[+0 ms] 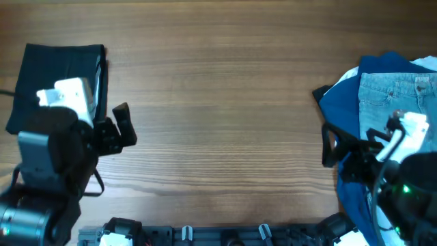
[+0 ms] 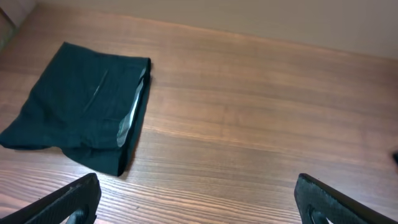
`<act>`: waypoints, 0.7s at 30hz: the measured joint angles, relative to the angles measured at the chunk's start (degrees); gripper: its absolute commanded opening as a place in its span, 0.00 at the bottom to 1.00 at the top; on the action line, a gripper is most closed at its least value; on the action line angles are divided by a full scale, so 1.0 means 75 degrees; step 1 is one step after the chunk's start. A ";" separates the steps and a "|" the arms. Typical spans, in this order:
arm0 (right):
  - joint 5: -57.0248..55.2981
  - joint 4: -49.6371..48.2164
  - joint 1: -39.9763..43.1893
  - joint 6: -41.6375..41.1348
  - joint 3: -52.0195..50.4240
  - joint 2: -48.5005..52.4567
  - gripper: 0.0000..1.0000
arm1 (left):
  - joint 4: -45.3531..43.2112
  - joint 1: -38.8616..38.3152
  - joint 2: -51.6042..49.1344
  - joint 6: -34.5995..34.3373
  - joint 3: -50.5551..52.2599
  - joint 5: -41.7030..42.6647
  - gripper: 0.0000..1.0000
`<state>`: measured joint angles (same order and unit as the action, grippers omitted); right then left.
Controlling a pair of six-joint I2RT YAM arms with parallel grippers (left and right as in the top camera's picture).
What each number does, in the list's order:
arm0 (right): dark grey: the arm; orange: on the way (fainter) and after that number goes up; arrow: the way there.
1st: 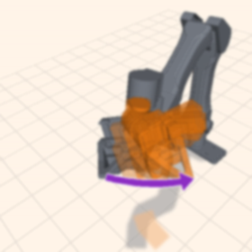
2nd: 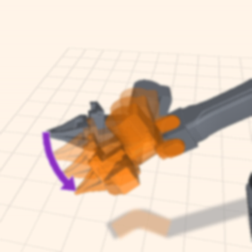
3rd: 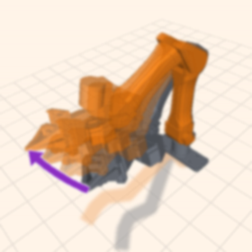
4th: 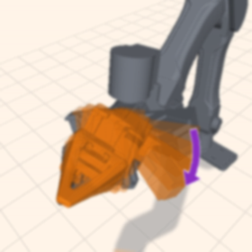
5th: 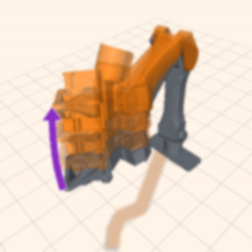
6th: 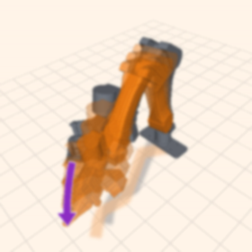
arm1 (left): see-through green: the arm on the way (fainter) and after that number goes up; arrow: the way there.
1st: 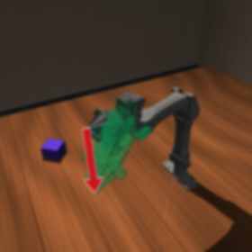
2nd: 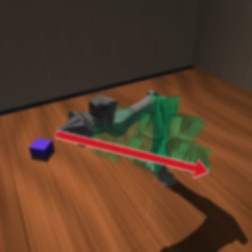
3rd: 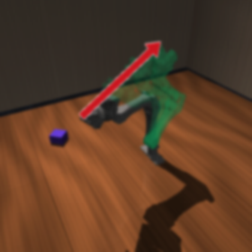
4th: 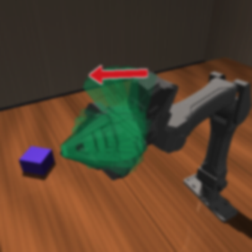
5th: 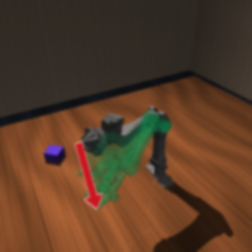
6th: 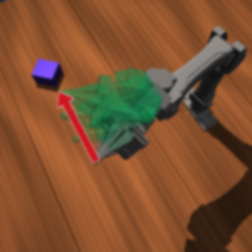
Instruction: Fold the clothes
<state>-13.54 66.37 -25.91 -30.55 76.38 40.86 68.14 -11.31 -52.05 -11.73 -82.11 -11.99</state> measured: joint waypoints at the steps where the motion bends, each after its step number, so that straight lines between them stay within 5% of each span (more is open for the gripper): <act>1: 0.0000 -0.0058 0.0000 -0.0006 0.0000 0.0070 1.00 | 0.0000 0.0000 -0.0044 0.0000 0.0006 -0.0006 1.00; 15: -0.0012 -0.0256 0.0000 -0.1909 0.0000 0.0717 1.00 | 0.0000 0.0000 -0.0117 0.0000 0.0006 -0.0026 1.00; 21: -0.0224 -0.1361 0.0015 -0.0979 -0.0009 0.0717 1.00 | 0.0000 0.0000 -0.0117 0.0000 0.0006 -0.0026 1.00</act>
<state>-15.22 56.16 -25.80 -37.89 76.31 46.24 68.14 -11.31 -52.93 -11.73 -82.06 -12.19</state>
